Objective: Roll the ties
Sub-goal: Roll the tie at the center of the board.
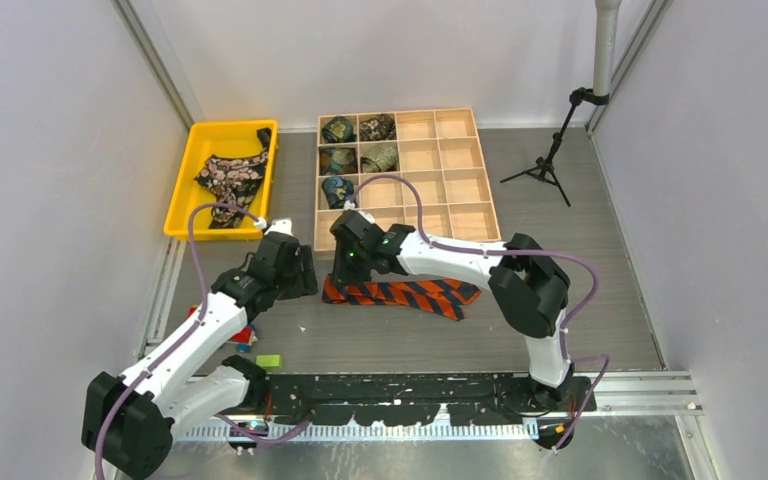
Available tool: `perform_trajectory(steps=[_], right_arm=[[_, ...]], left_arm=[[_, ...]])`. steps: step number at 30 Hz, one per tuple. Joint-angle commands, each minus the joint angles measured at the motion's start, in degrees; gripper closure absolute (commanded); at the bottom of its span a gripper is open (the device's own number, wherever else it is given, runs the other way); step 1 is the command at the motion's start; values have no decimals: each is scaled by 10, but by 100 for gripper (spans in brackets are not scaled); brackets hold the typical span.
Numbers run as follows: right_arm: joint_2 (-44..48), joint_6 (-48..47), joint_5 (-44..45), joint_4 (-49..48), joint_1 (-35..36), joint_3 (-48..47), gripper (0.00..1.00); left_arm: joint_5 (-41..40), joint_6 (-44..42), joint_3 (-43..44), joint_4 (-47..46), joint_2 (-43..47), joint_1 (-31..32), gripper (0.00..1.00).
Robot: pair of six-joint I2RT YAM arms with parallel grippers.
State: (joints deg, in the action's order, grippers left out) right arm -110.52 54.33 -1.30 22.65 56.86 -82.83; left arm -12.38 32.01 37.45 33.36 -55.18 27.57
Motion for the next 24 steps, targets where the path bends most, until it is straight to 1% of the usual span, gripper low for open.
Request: perform_trajectory(steps=[1, 6, 12, 17, 22, 24], right_arm=[[-23, -1, -23, -17, 3, -33, 79], [-37, -13, -9, -7, 0, -28, 79], [-27, -15, -11, -15, -9, 5, 80], [-16, -18, -18, -19, -14, 22, 81], [0, -21, -16, -19, -18, 36, 82], [7, -23, -18, -19, -19, 36, 82]], left_arm=[[30, -3, -10, -30, 19, -18, 36], [47, -9, -17, -35, 26, -24, 37], [67, -12, -28, -50, 14, -26, 38], [107, -13, -48, -95, 7, -27, 38], [121, -20, -54, -126, -12, -27, 38], [151, -21, -56, -144, -23, -27, 38]])
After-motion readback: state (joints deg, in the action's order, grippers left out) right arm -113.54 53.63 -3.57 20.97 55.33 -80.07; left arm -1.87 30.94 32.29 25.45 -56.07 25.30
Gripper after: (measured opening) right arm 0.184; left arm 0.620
